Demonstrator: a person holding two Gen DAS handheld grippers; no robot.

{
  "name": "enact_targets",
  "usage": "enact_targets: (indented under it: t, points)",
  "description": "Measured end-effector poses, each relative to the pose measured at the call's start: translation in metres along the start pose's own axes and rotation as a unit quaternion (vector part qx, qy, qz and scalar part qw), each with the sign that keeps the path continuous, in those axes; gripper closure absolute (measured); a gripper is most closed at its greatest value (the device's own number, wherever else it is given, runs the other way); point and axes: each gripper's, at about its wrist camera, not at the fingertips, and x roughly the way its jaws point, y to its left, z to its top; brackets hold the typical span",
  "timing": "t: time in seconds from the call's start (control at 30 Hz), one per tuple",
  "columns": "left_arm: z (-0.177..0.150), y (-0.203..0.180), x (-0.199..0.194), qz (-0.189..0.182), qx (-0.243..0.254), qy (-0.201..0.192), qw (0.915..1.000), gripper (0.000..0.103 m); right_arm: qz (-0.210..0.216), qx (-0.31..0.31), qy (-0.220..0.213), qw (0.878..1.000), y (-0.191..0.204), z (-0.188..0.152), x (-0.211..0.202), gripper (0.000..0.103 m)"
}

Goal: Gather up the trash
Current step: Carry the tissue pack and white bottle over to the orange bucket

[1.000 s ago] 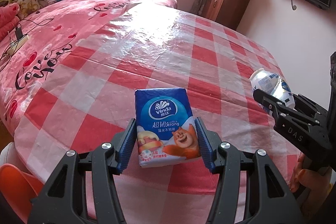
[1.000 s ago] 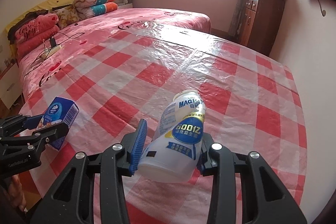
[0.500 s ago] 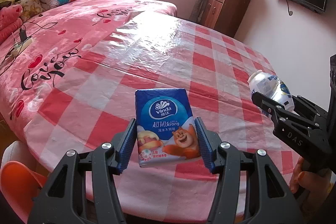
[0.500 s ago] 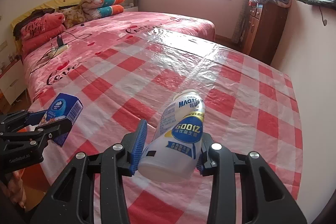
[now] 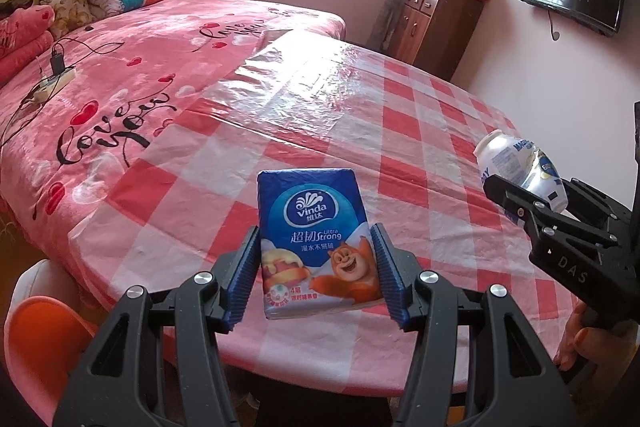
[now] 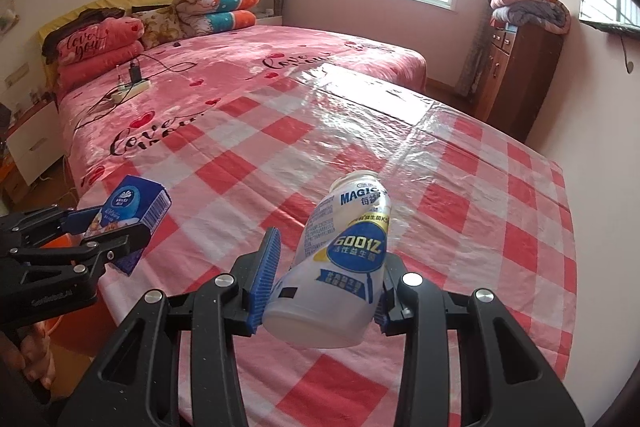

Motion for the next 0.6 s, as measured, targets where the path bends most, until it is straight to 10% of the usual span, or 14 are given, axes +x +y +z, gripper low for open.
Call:
enact_targets:
  t: [0.6]
  points:
    - [-0.014, 0.044, -0.025, 0.014, -0.032, -0.014, 0.9993, 0.047, 0.022, -0.054, 0.001, 0.998, 0.055, 0.006, -0.007, 0.061]
